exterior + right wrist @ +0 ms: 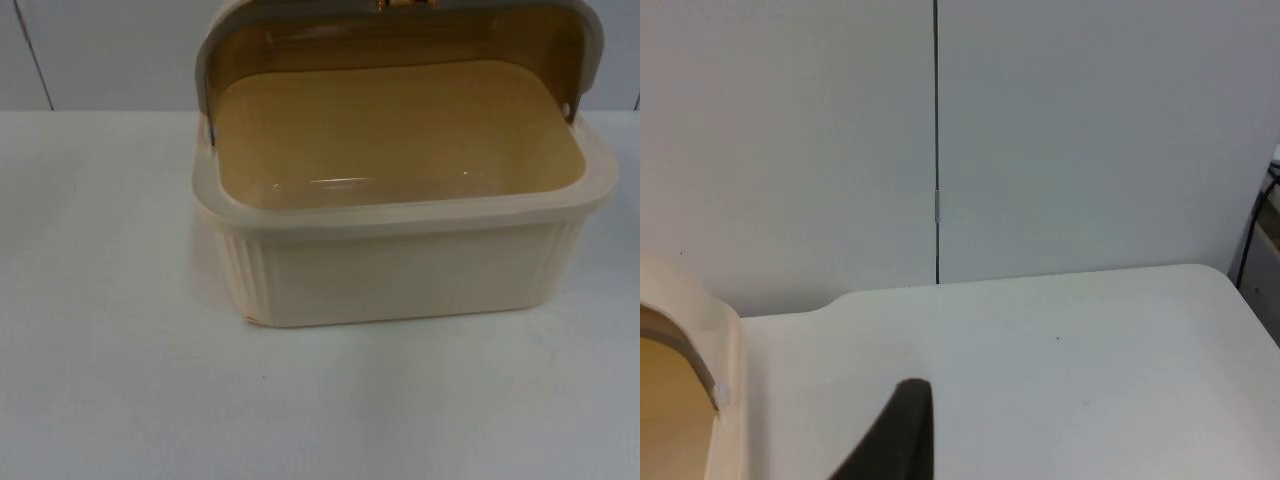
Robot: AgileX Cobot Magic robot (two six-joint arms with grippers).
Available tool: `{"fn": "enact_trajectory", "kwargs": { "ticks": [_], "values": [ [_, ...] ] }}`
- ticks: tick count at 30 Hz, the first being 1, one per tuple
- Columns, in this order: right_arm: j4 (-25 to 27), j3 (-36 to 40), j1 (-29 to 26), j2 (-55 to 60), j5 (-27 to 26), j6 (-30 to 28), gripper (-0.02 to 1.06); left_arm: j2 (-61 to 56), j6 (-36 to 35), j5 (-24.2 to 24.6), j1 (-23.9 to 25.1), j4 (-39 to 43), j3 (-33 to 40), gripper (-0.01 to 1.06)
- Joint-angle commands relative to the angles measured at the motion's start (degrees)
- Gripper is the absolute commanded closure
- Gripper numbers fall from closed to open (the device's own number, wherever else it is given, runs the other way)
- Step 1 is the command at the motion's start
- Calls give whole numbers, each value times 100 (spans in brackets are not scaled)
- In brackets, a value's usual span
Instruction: Open the box lid with the left hand, place the block into the box with the right hand, then close the box lid with the left hand.
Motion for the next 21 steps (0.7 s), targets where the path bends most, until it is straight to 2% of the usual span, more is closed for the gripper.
{"fn": "enact_trajectory", "kwargs": {
  "ticks": [1,2,3,15,21],
  "values": [
    [4,-26,26,0,-32,6,0,-44,-66,-128,5,118,-17,35],
    [4,-26,26,0,-32,6,0,-44,-66,-141,5,158,-28,7],
    [4,-26,26,0,-32,6,0,-58,-133,-141,5,104,-29,2],
    [4,-26,26,0,27,6,0,-438,-155,-58,5,68,-37,3],
    [-20,-26,26,0,27,6,0,-438,-155,-46,5,370,-37,3]
  ]
}}
